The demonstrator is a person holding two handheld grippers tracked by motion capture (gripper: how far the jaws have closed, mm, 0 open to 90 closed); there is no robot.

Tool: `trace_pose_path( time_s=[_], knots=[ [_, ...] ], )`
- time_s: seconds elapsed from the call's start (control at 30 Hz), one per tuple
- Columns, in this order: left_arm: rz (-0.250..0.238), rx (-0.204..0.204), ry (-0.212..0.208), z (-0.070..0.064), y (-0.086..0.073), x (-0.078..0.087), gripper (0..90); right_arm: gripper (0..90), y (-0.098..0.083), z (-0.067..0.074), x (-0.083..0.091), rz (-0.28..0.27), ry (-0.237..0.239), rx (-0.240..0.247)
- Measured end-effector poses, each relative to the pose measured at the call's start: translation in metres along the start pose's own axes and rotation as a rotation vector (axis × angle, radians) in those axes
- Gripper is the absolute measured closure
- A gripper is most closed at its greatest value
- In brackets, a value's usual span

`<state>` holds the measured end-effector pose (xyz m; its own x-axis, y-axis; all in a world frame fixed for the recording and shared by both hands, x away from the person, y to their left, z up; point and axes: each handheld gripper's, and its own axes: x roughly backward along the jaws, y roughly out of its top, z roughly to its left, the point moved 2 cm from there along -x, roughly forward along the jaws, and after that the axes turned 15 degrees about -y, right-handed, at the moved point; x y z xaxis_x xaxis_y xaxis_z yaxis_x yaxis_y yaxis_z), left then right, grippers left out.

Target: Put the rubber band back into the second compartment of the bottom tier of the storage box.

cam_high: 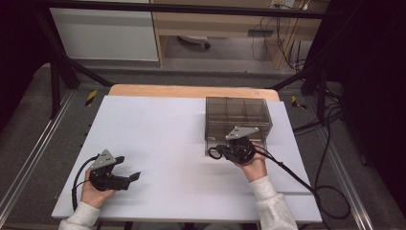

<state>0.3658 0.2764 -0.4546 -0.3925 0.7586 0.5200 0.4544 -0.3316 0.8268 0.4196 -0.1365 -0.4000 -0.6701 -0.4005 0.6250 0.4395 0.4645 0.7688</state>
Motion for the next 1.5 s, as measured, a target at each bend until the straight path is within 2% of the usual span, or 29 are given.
trace_pose_path(
  time_s=[0.4,0.97,1.5],
  knots=[
    [0.0,-0.001,0.0,0.0,0.0,0.0,6.9,86.1,-0.008,-0.015,0.004,0.011,-0.028,-0.023],
    [-0.002,-0.004,-0.004,-0.001,0.001,0.0,6.9,86.2,-0.017,-0.028,-0.003,0.038,-0.072,-0.038],
    [0.003,-0.007,-0.003,-0.001,0.001,-0.001,6.9,86.2,-0.022,-0.044,-0.004,0.04,-0.115,-0.08]
  ],
)
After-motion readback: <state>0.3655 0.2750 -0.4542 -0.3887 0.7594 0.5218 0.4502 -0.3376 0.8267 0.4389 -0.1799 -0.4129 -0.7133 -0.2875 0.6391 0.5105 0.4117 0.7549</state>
